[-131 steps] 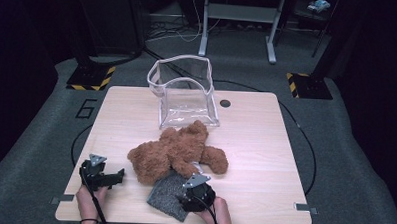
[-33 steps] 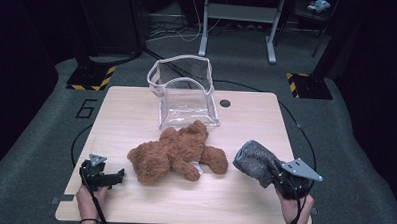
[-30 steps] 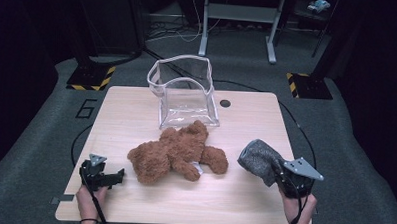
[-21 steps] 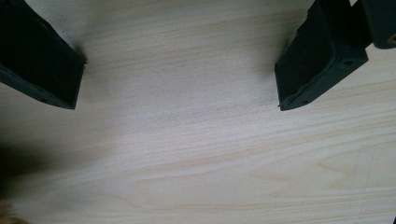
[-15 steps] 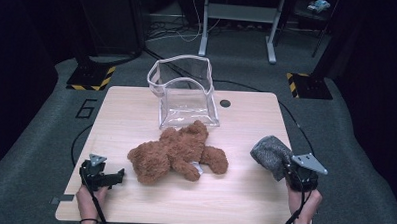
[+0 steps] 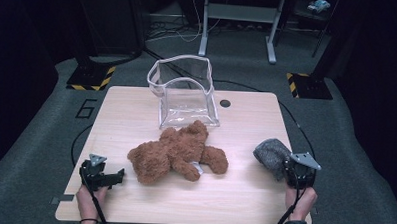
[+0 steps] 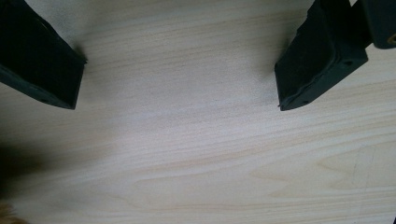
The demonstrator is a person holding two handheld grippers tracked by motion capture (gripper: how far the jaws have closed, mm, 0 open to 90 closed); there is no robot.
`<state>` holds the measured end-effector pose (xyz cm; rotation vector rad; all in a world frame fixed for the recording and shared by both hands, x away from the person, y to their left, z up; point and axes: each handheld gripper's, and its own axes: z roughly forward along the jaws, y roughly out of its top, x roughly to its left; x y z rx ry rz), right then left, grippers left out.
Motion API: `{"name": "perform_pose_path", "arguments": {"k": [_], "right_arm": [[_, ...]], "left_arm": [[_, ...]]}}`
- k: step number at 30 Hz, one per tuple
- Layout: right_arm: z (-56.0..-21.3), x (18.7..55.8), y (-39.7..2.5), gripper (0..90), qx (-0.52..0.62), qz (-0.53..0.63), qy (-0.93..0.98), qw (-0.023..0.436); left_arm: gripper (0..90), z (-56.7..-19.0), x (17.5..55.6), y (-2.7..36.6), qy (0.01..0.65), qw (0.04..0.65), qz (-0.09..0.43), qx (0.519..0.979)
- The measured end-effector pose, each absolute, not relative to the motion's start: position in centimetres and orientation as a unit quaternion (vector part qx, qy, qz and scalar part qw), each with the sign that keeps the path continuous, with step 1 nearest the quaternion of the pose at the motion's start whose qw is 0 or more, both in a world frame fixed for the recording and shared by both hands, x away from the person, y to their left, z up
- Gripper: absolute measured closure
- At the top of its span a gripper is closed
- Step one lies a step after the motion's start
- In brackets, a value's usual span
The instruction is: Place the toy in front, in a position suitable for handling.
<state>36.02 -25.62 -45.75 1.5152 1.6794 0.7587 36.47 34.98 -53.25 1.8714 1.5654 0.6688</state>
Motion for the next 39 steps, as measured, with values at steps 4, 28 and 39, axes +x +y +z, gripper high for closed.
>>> {"name": "perform_pose_path", "arguments": {"k": [4,28,39], "right_arm": [[-46.6,36.4,-25.9,76.1,0.603,0.285,0.652,0.361],[-50.1,38.1,-27.1,73.1,0.662,0.259,0.631,0.311],[-50.7,38.9,-27.0,42.1,0.664,0.267,0.640,0.280]], "left_arm": [[1.0,-53.2,36.5,35.0,0.590,0.301,0.252,0.706],[1.0,-53.2,36.5,35.0,0.590,0.301,0.252,0.705],[1.1,-53.2,36.5,35.0,0.590,0.301,0.252,0.705]]}}
